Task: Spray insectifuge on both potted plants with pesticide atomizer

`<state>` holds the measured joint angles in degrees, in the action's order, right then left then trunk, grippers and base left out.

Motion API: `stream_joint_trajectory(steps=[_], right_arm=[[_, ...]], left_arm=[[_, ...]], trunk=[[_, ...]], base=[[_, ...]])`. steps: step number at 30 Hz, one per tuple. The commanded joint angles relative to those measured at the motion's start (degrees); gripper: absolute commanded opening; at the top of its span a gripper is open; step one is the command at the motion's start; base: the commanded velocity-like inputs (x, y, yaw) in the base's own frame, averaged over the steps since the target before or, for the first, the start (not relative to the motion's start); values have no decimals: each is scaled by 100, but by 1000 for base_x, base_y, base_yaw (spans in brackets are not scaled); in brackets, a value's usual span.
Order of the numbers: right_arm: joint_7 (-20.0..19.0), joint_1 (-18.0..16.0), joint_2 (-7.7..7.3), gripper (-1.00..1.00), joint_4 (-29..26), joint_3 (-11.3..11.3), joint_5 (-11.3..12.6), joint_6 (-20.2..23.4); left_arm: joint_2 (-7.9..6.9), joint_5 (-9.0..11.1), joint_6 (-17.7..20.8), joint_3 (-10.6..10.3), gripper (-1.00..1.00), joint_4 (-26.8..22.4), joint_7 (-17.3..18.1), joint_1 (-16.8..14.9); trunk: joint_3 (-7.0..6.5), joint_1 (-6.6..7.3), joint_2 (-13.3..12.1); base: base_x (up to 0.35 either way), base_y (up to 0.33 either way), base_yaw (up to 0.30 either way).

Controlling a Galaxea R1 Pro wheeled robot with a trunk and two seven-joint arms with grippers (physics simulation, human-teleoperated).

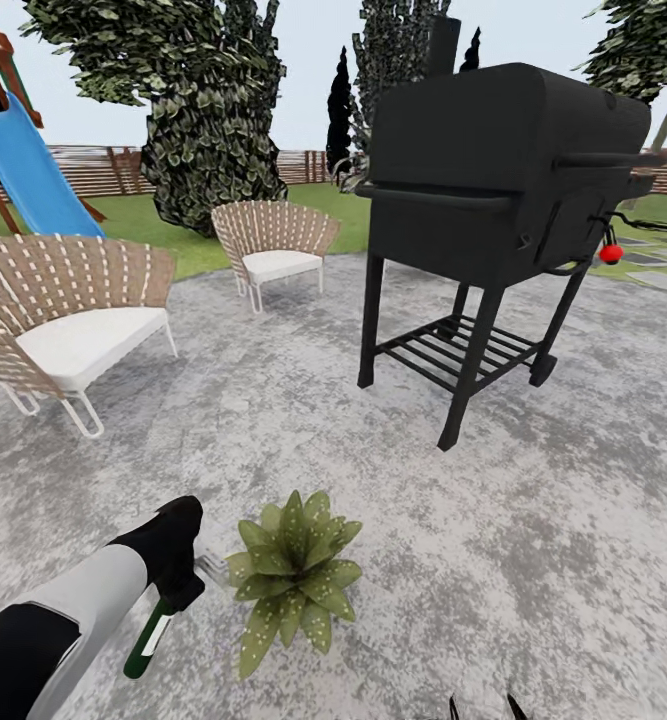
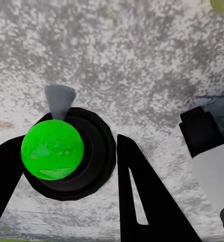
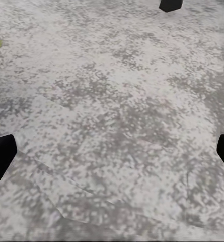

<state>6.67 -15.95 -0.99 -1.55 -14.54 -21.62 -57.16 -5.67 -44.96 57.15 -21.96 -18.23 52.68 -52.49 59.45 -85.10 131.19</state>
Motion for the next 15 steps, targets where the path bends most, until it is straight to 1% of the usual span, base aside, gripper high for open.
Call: stream_joint_trajectory(steps=[1, 5, 10, 15], right_arm=[[61, -5, 12, 100, 6, -13, -59, -14], [62, -5, 20, 100, -2, -13, -53, -13], [62, -5, 20, 100, -2, -13, -52, -14], [62, -5, 20, 100, -3, -13, -53, -14]], left_arm=[[-4, -44, 15, -11, -100, -4, 57, 2], [-2, -40, 15, -10, -100, 0, 57, 2], [4, -40, 15, -16, -100, -1, 52, 2], [83, -55, 15, -33, -100, -35, 49, 2]], trunk=[[12, 1, 2], [43, 1, 2], [86, 1, 2], [95, 1, 2]], base=[[-2, 307, -197], [-75, 306, -173], [-150, 289, -143], [-14, 22, -27]])
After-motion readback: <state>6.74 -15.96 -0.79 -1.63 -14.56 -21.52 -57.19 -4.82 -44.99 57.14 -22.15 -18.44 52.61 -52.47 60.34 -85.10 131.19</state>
